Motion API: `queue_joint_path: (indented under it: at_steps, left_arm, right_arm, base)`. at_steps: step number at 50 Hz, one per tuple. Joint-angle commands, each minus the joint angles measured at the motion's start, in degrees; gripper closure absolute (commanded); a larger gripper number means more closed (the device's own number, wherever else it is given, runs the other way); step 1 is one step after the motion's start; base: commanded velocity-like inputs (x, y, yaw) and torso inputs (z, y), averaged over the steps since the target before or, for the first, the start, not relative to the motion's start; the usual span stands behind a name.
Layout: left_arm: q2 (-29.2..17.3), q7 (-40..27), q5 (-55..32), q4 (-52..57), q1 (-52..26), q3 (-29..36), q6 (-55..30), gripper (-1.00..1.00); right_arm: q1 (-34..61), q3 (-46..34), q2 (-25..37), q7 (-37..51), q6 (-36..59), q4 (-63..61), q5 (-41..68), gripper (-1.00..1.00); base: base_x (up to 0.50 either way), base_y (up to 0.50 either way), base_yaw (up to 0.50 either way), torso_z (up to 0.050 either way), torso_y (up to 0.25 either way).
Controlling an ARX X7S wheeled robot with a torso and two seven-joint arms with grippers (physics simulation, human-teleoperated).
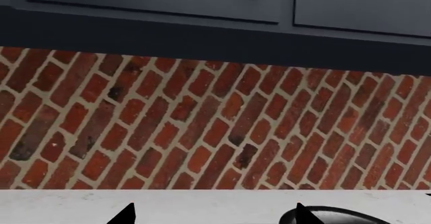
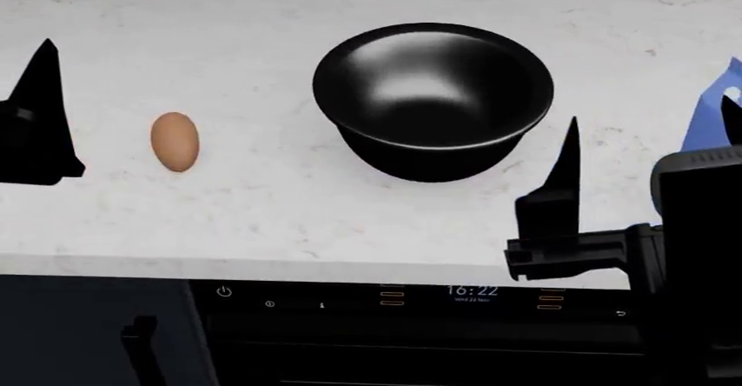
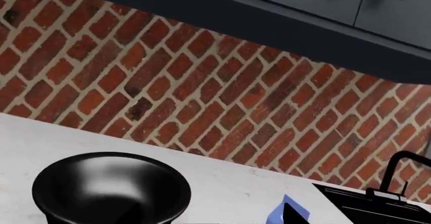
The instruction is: Place the eggs and milk next to the bowl.
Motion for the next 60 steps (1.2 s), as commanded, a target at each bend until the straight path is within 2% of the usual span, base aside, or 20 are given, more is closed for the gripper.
queue_joint_path:
  at_steps: [1,36,49,60]
  left_arm:
    - [-0.04,-0.05,-0.13,0.15,0.25,0.42,0.40,-1.00]
    - [-0.45,-1.03,-1.20,0.48,0.10,0.13,0.24,-1.00]
    - [-2.56,-4.60,-4.48,1.03,-1.24,-0.25,-9.65,-1.00]
    - [-5.65,-9.05,-14.66,3.78,-3.29,-2.53,-30.19,-1.00]
  right_arm:
    - [-1.25,1.30,-0.46,-0.06,-0.91,0.10,0.44,-1.00]
    - [-1.23,0.88,-0.30,0.11,-0.64,0.09,1.57,-1.00]
    - [-2.41,0.61,-0.58,-0.43,-2.96,1.14,1.80,-1.00]
    - [-2.26,0.76,-0.66,-0.37,-2.65,0.65,2.43,-1.00]
  base:
    - [0.00,0.00,0.00,0.000,0.000]
    - [0.35,0.00,0.00,0.000,0.000]
    - [0.00,0.00,0.00,0.000,0.000]
    - [0.00,0.00,0.00,0.000,0.000]
